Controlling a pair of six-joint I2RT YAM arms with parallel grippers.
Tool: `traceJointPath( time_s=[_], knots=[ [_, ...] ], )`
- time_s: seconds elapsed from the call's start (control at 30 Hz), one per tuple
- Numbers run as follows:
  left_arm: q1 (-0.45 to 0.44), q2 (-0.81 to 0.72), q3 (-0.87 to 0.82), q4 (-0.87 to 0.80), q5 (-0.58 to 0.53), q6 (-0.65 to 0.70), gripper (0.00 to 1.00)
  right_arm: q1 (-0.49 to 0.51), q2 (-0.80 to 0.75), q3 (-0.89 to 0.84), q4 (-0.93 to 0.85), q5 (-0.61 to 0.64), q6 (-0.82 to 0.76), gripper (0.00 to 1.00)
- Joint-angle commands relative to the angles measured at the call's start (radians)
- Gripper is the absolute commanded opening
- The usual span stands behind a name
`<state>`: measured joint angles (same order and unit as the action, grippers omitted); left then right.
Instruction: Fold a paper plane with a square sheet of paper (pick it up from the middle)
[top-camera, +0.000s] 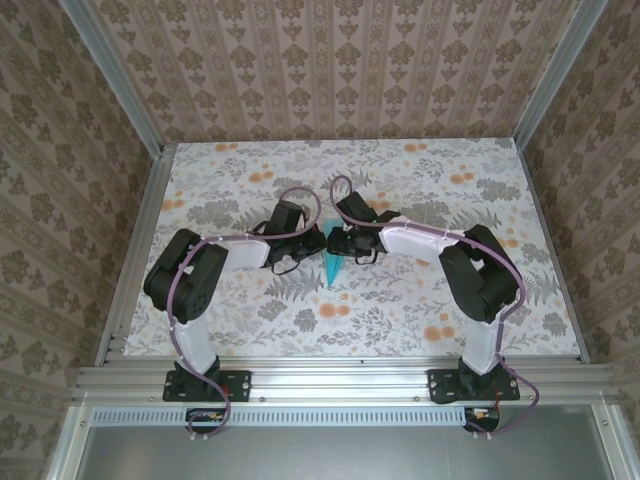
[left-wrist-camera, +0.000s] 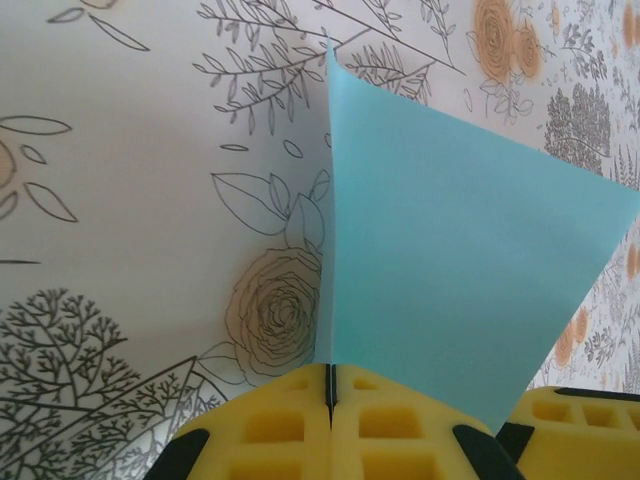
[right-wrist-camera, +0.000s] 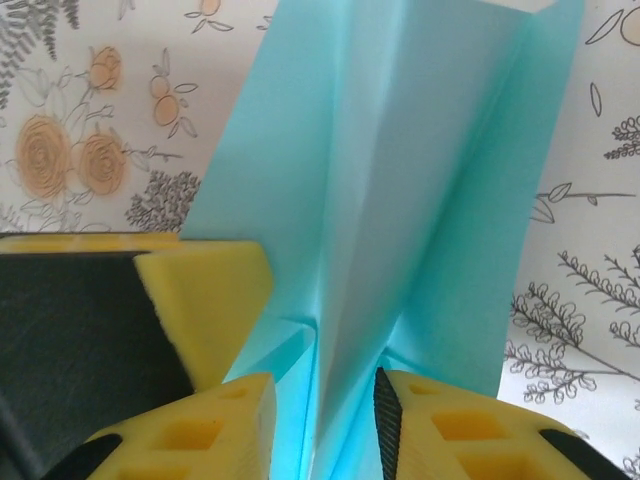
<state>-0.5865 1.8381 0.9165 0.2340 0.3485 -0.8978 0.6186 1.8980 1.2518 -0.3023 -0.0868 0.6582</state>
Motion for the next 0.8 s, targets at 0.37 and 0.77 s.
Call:
traceJointPath(
  time_s=[0.37, 0.77],
  knots=[
    [0.03, 0.011, -0.04, 0.049, 0.035, -0.038, 0.07, 0.016, 0.134, 0.18, -0.205, 0.148, 0.005, 0.18],
    [0.108, -0.116, -0.057, -0.032, 0.044, 0.012, 0.49, 0.005, 0.113, 0.311, -0.417, 0.366, -0.115, 0.01]
  ],
)
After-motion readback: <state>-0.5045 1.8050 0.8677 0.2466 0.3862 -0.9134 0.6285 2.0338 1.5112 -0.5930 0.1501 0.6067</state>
